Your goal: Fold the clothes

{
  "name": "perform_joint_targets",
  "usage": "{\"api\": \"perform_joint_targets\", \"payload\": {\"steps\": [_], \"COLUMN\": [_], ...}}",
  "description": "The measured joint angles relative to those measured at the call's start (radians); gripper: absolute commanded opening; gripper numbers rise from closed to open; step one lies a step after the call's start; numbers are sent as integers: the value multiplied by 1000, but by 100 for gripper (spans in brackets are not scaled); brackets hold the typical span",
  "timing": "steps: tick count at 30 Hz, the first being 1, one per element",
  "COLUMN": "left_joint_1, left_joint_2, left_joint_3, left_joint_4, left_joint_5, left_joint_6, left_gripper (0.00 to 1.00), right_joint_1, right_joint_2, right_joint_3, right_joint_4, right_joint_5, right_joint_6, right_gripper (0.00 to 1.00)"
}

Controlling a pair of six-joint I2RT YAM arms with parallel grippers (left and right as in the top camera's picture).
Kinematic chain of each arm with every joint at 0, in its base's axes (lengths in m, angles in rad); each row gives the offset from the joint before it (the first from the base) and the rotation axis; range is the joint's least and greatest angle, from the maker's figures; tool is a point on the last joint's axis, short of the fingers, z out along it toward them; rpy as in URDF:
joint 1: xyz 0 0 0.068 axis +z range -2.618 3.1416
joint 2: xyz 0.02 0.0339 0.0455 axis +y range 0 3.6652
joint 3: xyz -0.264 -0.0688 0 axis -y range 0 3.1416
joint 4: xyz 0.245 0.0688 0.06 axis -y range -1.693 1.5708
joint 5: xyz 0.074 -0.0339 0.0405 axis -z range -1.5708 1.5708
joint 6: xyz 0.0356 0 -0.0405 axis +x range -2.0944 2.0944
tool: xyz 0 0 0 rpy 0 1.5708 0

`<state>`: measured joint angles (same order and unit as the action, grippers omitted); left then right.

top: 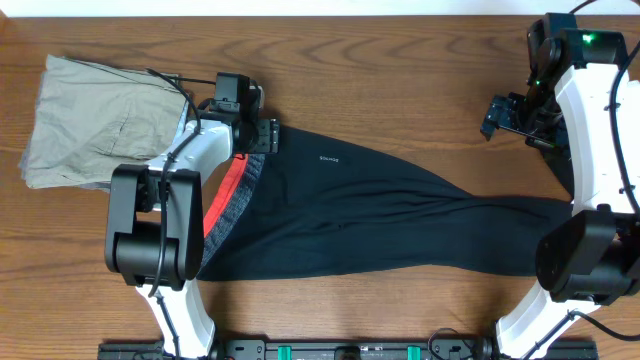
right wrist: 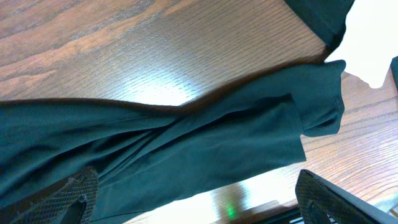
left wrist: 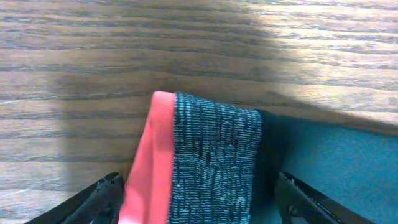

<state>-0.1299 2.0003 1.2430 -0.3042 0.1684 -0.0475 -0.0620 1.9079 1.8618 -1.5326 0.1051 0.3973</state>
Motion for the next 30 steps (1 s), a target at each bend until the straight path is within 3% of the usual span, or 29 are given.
{"api": "perform_joint_targets", "payload": {"steps": [6,9,13,16,30], "left_joint_1": [2,2,3,3,28], "left_joint_2": [5,7,8,8,8], "left_joint_3": [0,0,0,0,0], "left_joint_4": [22,29,32,33,47], "left_joint_5": [-12,-12,-18,-20,-135], "left_joint_6": [19,23,26,30,2], "left_gripper": [71,58,31,19,19], "right_joint_1": [0,0,-1,-15,-199], "right_joint_2": [0,0,0,0,0], "right_joint_3": [0,0,0,0,-62], "right_joint_4": [0,-5,-33,-75,-140], "right_joint_5": [1,18,74,124,177], "right_joint_6": [0,0,24,61,151], "right_gripper": [99,99,99,99,98]}}
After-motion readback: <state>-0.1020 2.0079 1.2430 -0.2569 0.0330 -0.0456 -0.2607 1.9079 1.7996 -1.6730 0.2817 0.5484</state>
